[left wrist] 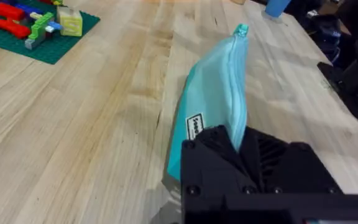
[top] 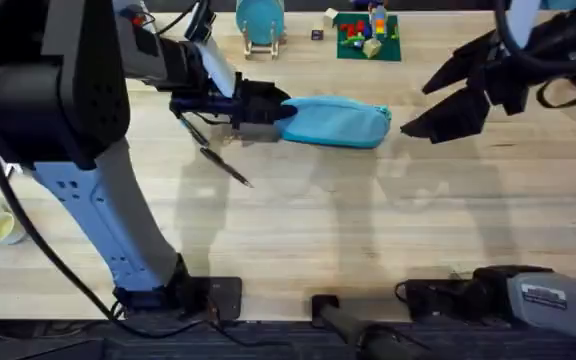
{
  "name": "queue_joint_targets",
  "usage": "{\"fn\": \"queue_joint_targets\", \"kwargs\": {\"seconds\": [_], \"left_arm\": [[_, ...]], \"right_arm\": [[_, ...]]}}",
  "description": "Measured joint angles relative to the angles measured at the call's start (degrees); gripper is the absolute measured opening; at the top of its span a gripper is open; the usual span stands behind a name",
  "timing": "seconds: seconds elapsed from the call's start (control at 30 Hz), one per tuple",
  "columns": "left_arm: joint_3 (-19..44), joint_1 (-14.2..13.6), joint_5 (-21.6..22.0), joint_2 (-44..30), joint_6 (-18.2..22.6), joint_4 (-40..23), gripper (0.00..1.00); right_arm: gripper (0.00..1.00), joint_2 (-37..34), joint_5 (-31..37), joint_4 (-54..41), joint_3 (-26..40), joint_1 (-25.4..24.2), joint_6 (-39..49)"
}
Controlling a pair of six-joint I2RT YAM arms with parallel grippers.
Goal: Unzip the bag, pick up the pens from the table one at a time and place them inside, then zip the bag closed.
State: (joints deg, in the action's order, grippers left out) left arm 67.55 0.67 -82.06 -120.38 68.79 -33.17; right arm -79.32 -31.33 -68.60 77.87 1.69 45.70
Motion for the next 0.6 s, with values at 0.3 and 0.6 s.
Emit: {"fn": "queue_joint_targets", "kwargs": {"seconds": [0.3,0.6], "left_arm": [[0.0,0.0,0.0,0.0,0.0,0.0,0.042],[0.0,0.0,0.0,0.0,0.0,0.0,0.042]], "right_arm": [[0.997,-7.0,0.0,0.0,0.0,0.0,2.7],[0.996,-12.1,0.0,3.1,0.0,-0.6,3.9]]}}
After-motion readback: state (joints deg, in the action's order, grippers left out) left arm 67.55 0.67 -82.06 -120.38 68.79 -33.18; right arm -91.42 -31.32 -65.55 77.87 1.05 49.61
